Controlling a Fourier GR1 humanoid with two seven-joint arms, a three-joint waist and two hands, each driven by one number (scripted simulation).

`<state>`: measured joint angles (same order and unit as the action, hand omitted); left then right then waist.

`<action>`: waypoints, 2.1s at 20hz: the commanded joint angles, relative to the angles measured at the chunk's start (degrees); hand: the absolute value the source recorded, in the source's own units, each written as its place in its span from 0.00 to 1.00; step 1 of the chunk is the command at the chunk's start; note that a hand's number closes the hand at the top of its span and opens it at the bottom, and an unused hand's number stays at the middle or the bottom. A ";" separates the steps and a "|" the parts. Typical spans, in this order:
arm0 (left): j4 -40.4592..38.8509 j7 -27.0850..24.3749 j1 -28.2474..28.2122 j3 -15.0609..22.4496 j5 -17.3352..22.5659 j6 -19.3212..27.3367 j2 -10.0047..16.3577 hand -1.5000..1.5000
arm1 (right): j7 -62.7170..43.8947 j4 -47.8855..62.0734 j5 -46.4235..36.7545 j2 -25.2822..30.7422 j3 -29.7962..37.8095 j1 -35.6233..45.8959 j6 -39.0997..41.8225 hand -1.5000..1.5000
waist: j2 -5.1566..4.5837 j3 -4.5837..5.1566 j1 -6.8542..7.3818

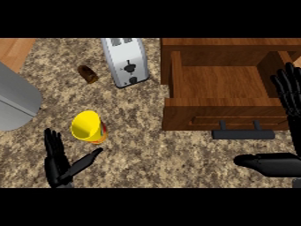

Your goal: Pick up the cup, place it into the drawer and close the drawer

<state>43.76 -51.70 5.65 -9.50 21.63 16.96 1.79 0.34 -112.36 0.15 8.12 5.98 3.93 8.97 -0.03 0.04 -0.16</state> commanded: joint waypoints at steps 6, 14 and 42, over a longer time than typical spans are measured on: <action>-13.09 -6.82 7.29 -3.02 -0.09 -4.22 1.57 0.00 | 1.17 -6.23 -3.99 -4.06 -4.78 -6.23 -1.14 0.00 | 0.03 -0.01 -0.19; -18.53 -8.05 12.19 -4.91 0.51 -6.05 2.71 0.00 | -0.54 1.29 -1.27 -0.63 -0.60 2.27 0.37 0.00 | -0.11 0.03 -0.22; -26.11 -10.79 19.85 -4.26 0.23 -38.20 7.65 1.00 | 2.89 3.97 -0.09 0.11 0.98 -0.26 2.62 0.00 | -0.45 0.11 -0.92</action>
<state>18.51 -59.48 24.98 -14.47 22.49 -10.74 6.51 2.12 -109.99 -0.21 7.46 6.25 3.83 10.72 -0.36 0.13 -0.97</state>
